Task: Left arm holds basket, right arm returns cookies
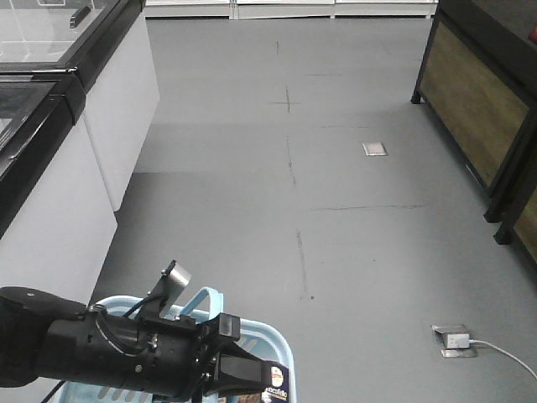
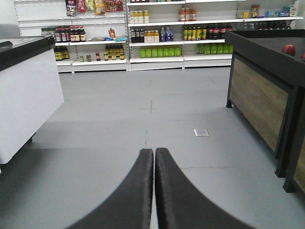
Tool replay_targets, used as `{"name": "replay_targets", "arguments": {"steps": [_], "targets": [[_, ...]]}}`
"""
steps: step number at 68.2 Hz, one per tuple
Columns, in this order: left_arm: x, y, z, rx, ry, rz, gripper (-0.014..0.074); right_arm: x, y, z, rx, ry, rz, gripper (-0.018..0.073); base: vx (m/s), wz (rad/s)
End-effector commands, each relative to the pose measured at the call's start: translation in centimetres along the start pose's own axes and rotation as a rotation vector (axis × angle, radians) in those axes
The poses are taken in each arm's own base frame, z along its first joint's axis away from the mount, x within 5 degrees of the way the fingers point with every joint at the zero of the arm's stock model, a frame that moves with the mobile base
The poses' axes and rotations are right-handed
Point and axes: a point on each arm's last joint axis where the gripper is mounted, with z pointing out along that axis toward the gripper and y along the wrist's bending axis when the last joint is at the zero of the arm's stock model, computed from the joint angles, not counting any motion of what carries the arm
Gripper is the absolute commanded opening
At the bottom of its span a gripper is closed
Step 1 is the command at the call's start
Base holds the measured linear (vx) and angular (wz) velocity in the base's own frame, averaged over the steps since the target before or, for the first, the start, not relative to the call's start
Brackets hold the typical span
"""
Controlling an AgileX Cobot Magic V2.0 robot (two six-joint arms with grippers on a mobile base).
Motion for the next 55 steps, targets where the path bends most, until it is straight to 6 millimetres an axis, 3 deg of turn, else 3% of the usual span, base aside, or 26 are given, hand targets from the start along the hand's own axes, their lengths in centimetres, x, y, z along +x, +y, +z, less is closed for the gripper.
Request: {"name": "replay_targets", "arguments": {"steps": [1,55], "targets": [[-0.02,-2.04,-0.66,0.106,-0.010,0.019,-0.0008,-0.73,0.04,-0.10,-0.005,-0.081,-0.008,-0.0008,0.00,0.00],[-0.02,-2.04,-0.66,0.106,-0.010,0.019,-0.0008,-0.73,0.04,-0.10,-0.005,-0.081,-0.008,-0.0008,0.08,0.01]]}}
